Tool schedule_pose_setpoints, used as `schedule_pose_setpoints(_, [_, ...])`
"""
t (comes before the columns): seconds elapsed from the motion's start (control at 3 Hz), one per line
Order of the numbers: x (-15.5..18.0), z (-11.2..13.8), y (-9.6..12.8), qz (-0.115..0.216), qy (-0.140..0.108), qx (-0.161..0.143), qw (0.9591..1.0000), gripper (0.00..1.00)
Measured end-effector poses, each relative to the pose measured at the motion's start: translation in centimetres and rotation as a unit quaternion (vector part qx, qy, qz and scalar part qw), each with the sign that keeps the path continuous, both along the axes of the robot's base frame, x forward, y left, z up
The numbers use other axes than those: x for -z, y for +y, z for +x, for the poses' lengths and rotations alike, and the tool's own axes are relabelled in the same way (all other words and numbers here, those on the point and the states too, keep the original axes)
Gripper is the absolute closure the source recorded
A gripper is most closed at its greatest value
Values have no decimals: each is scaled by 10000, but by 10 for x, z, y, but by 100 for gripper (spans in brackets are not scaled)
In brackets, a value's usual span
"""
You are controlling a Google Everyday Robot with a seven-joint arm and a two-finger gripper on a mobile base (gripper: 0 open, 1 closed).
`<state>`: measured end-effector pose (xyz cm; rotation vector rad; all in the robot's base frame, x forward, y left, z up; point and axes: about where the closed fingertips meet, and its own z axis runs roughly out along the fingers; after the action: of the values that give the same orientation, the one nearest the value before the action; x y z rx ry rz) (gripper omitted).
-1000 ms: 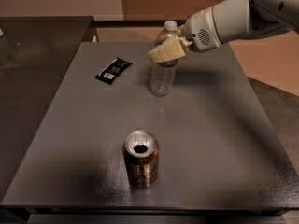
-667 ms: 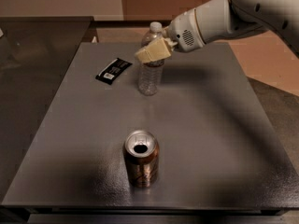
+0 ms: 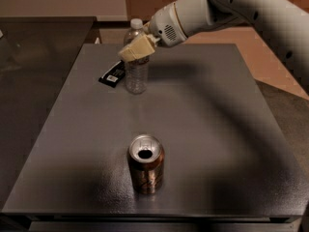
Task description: Move water bottle near rxbar chocolate
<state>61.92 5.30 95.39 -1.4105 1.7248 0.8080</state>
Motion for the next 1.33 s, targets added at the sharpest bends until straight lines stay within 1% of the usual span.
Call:
schedule_pose_setpoints(0.33, [-3,11,13,-136,-183,-216,9995,100])
schedule_pose_setpoints(0.67, [-2,20,17,-307,-348,-388,9982,83])
schedule_pose_setpoints(1.0, [5,26,13,-516,-429,-441,9968,61])
schedule_pose_setpoints(1.33, [14,31,7,-641,-398,-452,9961,37])
